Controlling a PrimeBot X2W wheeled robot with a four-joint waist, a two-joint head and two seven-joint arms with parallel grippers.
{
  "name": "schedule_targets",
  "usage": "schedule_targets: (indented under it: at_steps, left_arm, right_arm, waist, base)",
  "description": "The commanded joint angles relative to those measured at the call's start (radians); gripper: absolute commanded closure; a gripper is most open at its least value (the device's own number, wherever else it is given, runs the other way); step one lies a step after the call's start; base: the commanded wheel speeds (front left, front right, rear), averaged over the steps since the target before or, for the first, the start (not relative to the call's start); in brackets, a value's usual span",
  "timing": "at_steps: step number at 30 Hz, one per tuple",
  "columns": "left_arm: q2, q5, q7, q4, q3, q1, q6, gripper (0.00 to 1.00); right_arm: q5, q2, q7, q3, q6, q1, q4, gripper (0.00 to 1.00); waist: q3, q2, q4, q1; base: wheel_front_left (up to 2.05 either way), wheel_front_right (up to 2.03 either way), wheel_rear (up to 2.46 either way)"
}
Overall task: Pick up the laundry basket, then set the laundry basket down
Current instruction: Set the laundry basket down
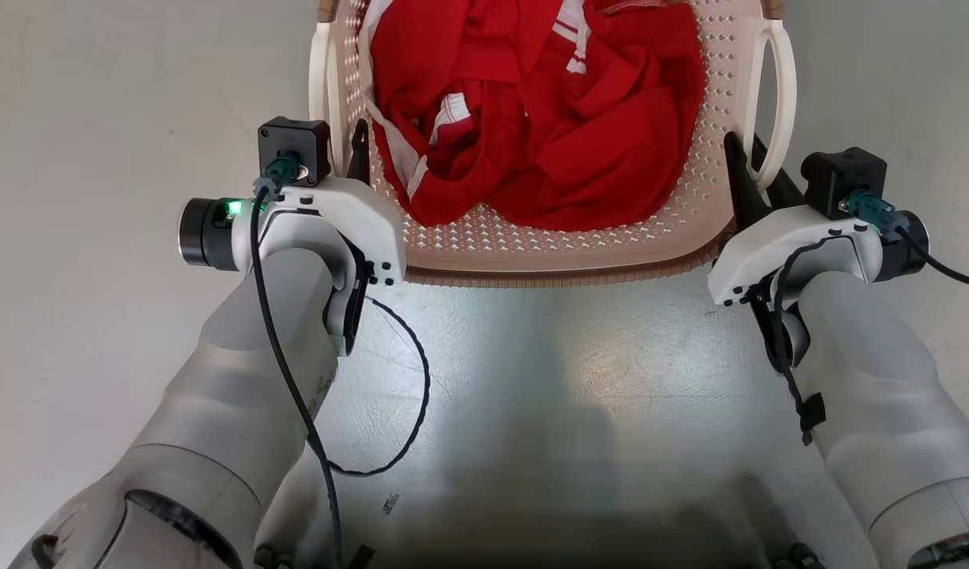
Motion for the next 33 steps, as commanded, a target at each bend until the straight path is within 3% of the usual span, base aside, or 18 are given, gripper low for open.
schedule_targets:
  at_steps: [1,18,33]
  left_arm:
    - [0.055,0.016,-0.012,0.006,0.015,-0.001,-0.009,1.00]
    - [0.052,0.051,-0.012,-0.017,0.047,-0.010,-0.011,1.00]
    - [0.052,0.047,-0.012,-0.022,0.032,-0.005,-0.009,1.00]
  right_arm:
    - [-0.009,-0.019,-0.013,0.008,-0.006,0.022,-0.009,1.00]
    - [-0.031,-0.019,-0.013,-0.012,-0.006,-0.007,-0.016,1.00]
    - [0.024,-0.019,-0.013,0.027,-0.006,-0.001,-0.018,1.00]
  waist:
    - [0.003,0.0000,-0.001,0.0000]
    - [0.034,0.0000,0.001,0.0000]
    - [0.030,0.0000,-0.007,0.0000]
  base:
    - [0.00,0.00,0.00]
    - [0.00,0.00,0.00]
    - [0.00,0.00,0.00]
